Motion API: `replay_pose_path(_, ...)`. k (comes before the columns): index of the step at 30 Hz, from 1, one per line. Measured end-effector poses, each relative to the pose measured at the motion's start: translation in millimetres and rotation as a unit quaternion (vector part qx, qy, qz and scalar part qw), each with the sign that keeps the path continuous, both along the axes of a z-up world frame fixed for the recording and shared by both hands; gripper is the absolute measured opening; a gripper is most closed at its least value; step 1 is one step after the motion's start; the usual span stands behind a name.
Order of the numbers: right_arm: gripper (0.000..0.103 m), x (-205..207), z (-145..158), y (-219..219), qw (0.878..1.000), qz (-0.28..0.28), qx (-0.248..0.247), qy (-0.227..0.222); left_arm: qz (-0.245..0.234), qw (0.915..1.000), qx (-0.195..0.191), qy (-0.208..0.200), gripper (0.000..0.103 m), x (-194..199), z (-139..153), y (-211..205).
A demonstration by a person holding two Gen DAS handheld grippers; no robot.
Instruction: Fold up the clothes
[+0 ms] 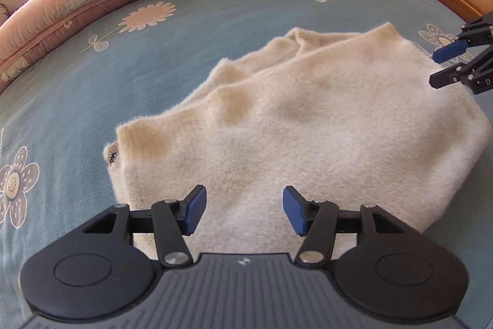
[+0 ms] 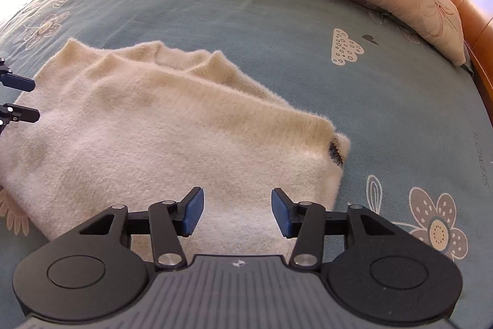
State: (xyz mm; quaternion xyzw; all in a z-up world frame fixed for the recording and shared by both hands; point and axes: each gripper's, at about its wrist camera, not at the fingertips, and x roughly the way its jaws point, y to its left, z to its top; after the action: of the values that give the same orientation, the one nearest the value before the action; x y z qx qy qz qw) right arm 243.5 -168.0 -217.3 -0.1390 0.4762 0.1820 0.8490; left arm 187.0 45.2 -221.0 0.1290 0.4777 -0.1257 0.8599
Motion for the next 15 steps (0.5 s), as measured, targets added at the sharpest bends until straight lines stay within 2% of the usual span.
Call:
replay_pose_path(2, 0.056, -3, 1, 15, 1.000, 0.020, -0.005, 0.005, -0.002, 0.9999, -0.005, 0.011, 0.057, 0, -3, -11)
replay_pose_path(5, 0.056, -6, -9, 36, 0.999, 0.039, 0.016, 0.017, 0.011, 0.9991, -0.026, 0.032, 0.057, 1, -11, -19)
replay_pose_path(8, 0.056, -12, -21, 48, 0.998, 0.053, 0.023, 0.022, 0.024, 0.9990, -0.015, 0.035, 0.057, -3, -20, -19)
replay_pose_path(12, 0.066, -22, -33, 38, 0.999, 0.043, 0.017, 0.026, 0.074, 0.9959, -0.004, 0.052, 0.058, -16, -26, 16)
replay_pose_path(15, 0.067, -31, -35, 13, 0.999, 0.019, 0.017, 0.030, 0.090, 0.9940, 0.003, 0.062, 0.058, -34, -28, 41)
